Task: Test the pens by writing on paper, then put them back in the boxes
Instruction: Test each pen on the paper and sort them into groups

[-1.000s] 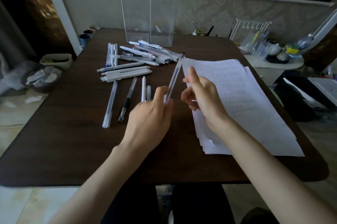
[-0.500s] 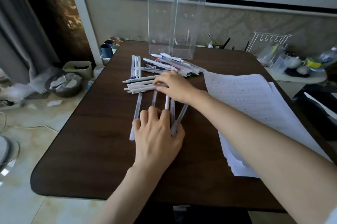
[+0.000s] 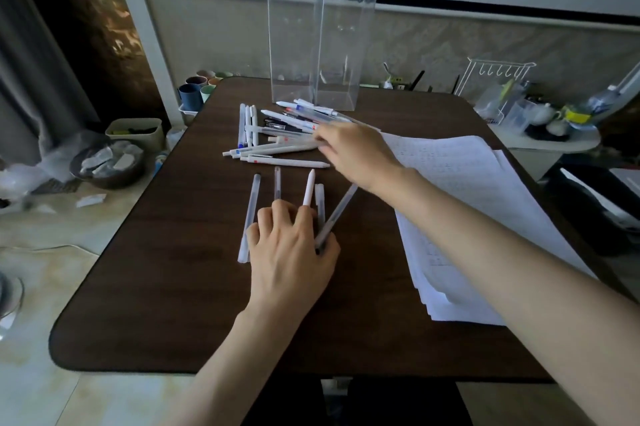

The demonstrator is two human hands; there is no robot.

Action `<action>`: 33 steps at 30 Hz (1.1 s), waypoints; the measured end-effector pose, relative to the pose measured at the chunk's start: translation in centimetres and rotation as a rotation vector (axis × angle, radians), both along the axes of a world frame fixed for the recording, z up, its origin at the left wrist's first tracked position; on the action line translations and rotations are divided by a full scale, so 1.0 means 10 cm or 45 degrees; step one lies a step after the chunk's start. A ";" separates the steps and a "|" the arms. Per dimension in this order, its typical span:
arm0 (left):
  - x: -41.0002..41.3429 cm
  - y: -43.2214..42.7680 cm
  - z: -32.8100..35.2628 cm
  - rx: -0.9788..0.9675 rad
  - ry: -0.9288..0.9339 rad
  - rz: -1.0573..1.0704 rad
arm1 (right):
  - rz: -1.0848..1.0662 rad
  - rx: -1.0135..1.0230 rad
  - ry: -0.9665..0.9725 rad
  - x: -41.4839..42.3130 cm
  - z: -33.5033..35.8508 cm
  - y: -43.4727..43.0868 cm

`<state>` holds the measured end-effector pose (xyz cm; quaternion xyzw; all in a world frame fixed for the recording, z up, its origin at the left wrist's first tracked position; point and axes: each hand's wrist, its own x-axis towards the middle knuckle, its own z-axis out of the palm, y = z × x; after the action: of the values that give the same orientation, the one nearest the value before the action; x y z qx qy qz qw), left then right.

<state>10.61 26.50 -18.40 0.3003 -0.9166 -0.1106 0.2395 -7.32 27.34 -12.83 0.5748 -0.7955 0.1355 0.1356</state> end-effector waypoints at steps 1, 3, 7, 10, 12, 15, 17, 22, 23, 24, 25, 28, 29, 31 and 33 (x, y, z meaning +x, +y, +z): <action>0.00 0.01 0.02 0.012 -0.044 -0.020 | -0.009 -0.040 -0.033 -0.01 0.06 0.15; -0.01 0.01 0.05 0.035 -0.092 -0.036 | -0.011 -0.122 -0.121 -0.01 0.12 0.51; -0.04 0.06 0.09 -0.011 -0.120 -0.083 | -0.084 -0.345 -0.534 0.00 0.12 1.27; -0.08 0.14 0.09 -0.099 -0.099 -0.179 | -0.089 -0.327 -0.456 -0.02 0.01 1.74; -0.13 0.20 0.10 -0.137 -0.062 -0.243 | -0.086 -0.263 -0.218 -0.03 -0.11 1.92; -0.25 0.30 0.14 -0.149 0.022 -0.339 | -0.096 -0.220 -0.043 -0.04 -0.26 1.99; -0.34 0.35 0.16 -0.135 0.069 -0.404 | -0.090 -0.269 -0.041 -0.03 -0.29 1.99; -0.52 0.42 0.17 -0.061 0.080 -0.597 | -0.135 -0.633 -0.085 -0.04 -0.31 1.92; -0.54 0.43 0.16 -0.047 0.088 -0.629 | -0.114 -0.682 -0.114 -0.04 -0.32 1.91; -0.55 0.44 0.15 -0.042 0.093 -0.658 | -0.082 -0.742 -0.167 -0.02 -0.34 1.91; -0.56 0.45 0.13 -0.041 0.092 -0.681 | -0.056 -0.823 -0.251 -0.01 -0.35 1.92; -0.56 0.45 0.11 -0.063 0.091 -0.731 | -0.073 -0.973 -0.477 -0.01 -0.34 1.96; -0.56 0.45 0.10 -0.075 0.096 -0.745 | -0.092 -0.947 -0.477 -0.02 -0.33 1.97; -0.55 0.44 0.09 -0.105 0.097 -0.773 | -0.115 -0.844 -0.420 -0.02 -0.33 1.98; -0.53 0.44 0.09 -0.126 0.092 -0.796 | -0.141 -0.781 -0.321 -0.01 -0.33 1.95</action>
<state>5.29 30.89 -17.51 -0.0121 -0.9597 -0.1446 0.2407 -7.40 46.88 -16.14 0.4419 -0.7582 0.4311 0.2099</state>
